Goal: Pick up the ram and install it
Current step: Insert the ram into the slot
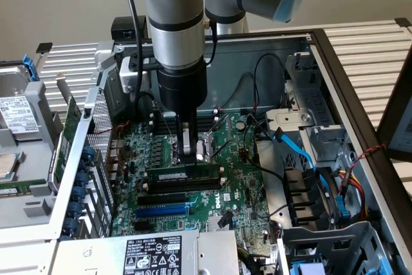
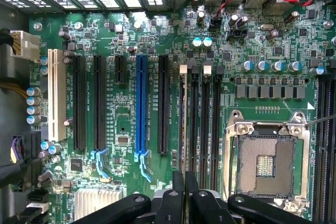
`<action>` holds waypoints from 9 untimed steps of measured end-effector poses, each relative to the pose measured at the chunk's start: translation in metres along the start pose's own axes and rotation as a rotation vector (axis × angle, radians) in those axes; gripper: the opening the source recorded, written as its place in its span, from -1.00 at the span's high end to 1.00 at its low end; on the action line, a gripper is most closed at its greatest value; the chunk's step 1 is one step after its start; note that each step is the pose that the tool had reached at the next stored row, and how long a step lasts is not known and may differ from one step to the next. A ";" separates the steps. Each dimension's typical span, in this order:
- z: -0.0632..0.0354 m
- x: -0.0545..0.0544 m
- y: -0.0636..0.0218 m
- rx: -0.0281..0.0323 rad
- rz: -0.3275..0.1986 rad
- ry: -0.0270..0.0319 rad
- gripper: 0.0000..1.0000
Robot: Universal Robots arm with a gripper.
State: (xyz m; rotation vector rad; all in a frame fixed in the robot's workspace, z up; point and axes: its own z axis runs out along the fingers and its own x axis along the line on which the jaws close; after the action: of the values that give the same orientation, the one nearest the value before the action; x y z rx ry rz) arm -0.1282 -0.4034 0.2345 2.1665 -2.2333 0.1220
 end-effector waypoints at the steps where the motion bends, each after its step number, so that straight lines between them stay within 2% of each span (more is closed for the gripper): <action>1: 0.0001 0.000 0.0001 0.0000 0.000 0.0001 0.74; 9: 0.0012 0.000 0.0003 0.0012 0.000 0.0003 0.74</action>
State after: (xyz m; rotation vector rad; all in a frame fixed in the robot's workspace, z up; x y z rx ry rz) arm -0.1284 -0.4037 0.2332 2.1664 -2.2341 0.1238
